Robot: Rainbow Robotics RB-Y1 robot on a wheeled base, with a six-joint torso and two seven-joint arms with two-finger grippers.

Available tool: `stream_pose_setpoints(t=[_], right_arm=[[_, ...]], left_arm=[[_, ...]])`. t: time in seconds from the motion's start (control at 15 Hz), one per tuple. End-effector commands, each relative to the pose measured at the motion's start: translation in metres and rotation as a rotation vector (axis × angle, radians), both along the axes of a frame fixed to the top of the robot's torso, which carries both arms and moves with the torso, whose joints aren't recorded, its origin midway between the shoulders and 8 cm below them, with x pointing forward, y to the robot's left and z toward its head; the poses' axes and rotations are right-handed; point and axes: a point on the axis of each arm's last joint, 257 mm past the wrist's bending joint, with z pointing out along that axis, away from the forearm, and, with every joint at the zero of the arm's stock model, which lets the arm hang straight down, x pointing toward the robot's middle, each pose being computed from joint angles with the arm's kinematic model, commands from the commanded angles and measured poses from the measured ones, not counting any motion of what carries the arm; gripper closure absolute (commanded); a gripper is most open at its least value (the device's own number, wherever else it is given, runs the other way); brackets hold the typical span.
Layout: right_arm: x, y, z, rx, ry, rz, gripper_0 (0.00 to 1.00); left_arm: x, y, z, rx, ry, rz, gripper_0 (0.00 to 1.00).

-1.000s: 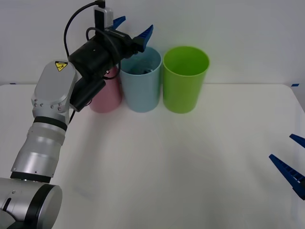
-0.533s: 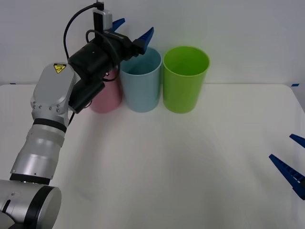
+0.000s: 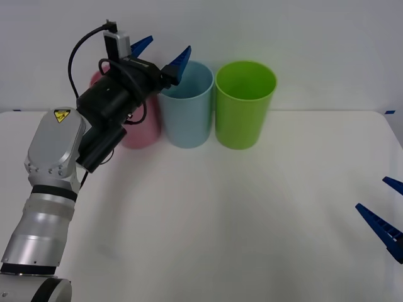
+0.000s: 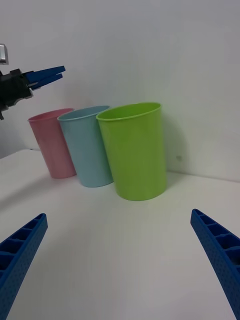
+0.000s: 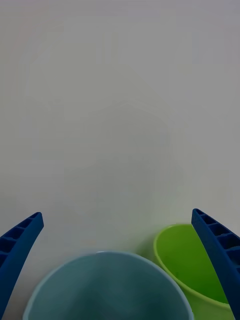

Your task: Grasp the object on the table and drop it into the matching bin: aluminum can to the light blue bin, PET bottle to the pink bin.

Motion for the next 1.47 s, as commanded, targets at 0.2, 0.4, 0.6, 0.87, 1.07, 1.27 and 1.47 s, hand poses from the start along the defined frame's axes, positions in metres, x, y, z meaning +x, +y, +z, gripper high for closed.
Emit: stream_pose_setpoints(t=[0.2,0.4,0.6,0.87,1.07,1.27,1.47], right_arm=[[0.000,0.000,0.000,0.000,0.000,0.000,0.00],[0.000,0.000,0.000,0.000,0.000,0.000,0.00],[0.000,0.000,0.000,0.000,0.000,0.000,0.00],[0.000,0.000,0.000,0.000,0.000,0.000,0.00],[0.000,0.000,0.000,0.000,0.000,0.000,0.00],[0.000,0.000,0.000,0.000,0.000,0.000,0.00],[0.000,0.000,0.000,0.000,0.000,0.000,0.00]], left_arm=[[-0.026,0.021,-0.015,-0.012,0.000,-0.011,0.00],[-0.044,0.041,-0.027,-0.001,0.003,-0.013,0.00],[-0.064,0.065,-0.036,0.002,0.001,0.003,0.00],[-0.095,0.093,-0.050,0.013,0.004,-0.009,0.00],[-0.117,0.114,-0.059,0.028,0.016,-0.006,0.00],[-0.143,0.138,-0.067,0.050,0.022,-0.029,0.00],[-0.169,0.159,-0.075,0.088,0.032,-0.048,0.00]])
